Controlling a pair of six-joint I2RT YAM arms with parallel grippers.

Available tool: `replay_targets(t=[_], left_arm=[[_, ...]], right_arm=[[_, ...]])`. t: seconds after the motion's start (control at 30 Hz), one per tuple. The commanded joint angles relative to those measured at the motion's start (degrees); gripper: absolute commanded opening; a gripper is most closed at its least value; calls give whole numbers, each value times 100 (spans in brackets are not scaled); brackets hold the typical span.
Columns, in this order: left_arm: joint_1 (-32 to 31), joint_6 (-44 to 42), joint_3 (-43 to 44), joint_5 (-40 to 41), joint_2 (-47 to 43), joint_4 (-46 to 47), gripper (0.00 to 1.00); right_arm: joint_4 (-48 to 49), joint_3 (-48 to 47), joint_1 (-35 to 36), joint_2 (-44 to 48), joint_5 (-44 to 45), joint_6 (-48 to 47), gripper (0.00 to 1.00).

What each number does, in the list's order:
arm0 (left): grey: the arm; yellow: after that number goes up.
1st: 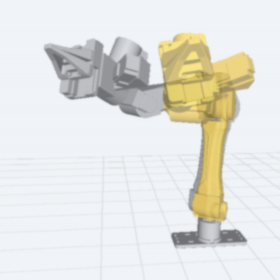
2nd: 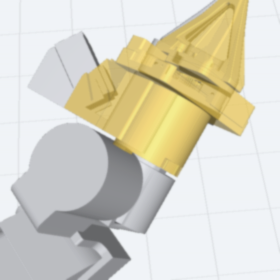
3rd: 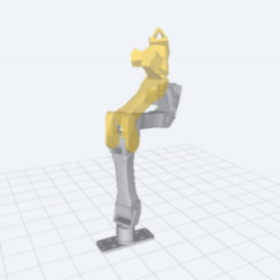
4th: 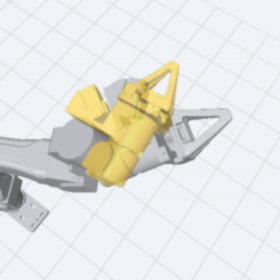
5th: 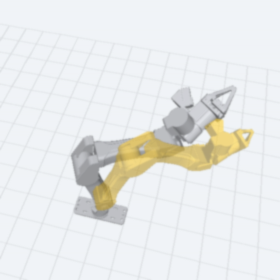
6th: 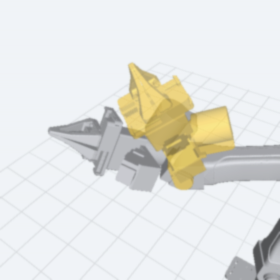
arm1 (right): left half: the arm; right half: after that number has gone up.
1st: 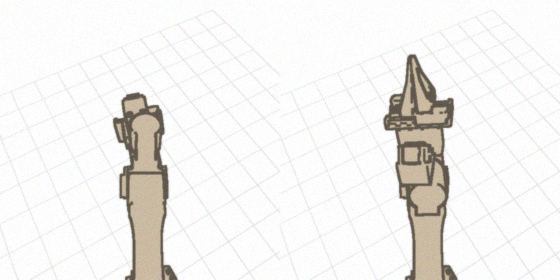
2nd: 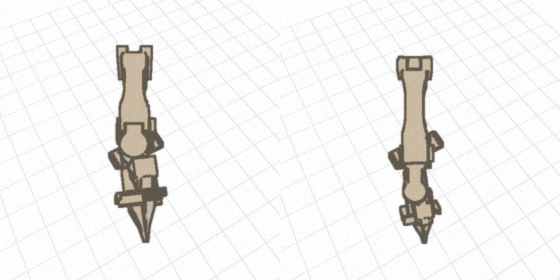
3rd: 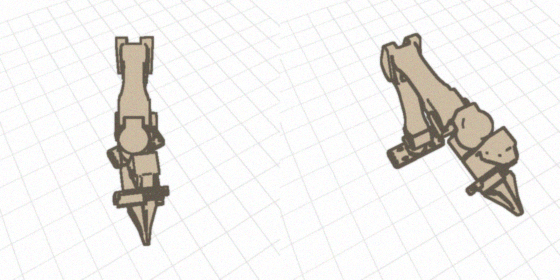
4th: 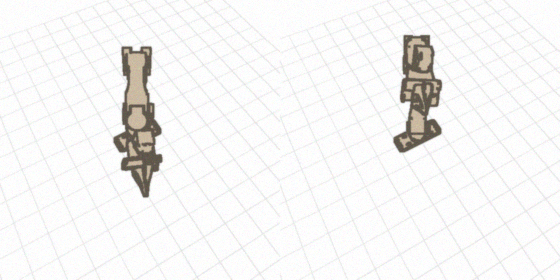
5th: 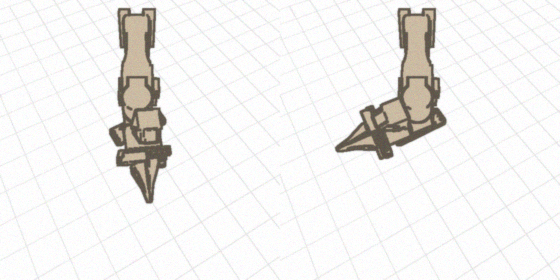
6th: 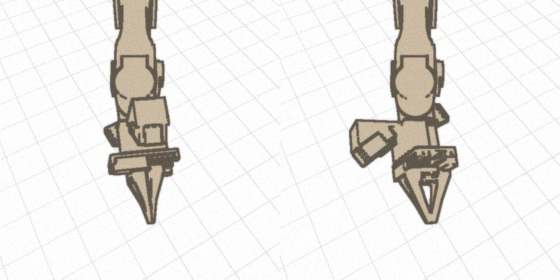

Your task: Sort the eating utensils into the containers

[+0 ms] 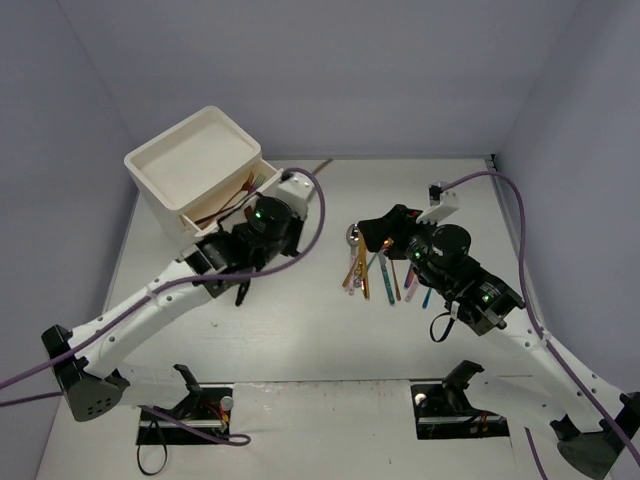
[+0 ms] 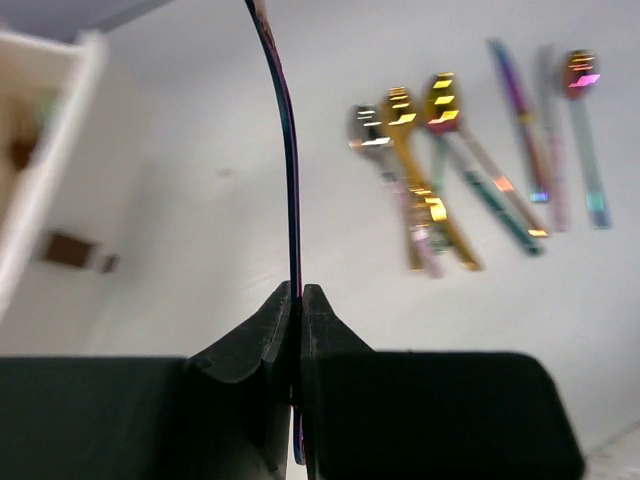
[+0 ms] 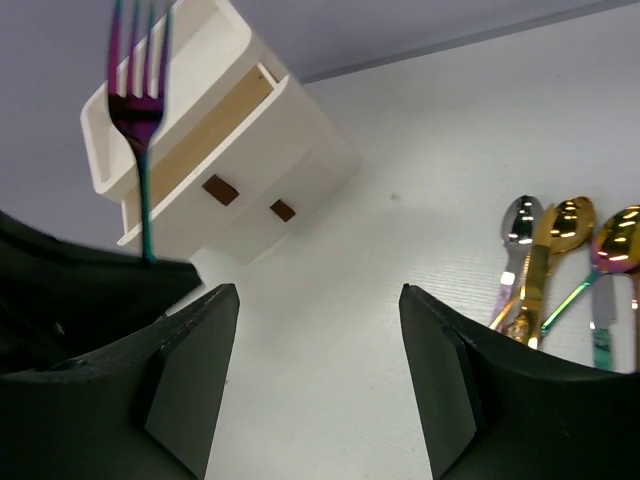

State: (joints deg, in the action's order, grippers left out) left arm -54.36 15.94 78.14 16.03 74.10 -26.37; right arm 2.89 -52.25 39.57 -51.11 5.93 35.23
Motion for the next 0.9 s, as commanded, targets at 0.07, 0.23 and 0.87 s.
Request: replay_targets(t=[0.07,0.23,0.87], left_arm=[[1723,-2005,802,-489,-271,-1119,0],[2572,-3342,1566,-778,366,-1878,0],[3720,-4452,1765,-1186,1608,-2126,5]], right_arm=[[-184,16,-42,457,646,-490,63],[-271,332,-54,715,610,-485,63],[-500,795,-81,805,426,-455,63]])
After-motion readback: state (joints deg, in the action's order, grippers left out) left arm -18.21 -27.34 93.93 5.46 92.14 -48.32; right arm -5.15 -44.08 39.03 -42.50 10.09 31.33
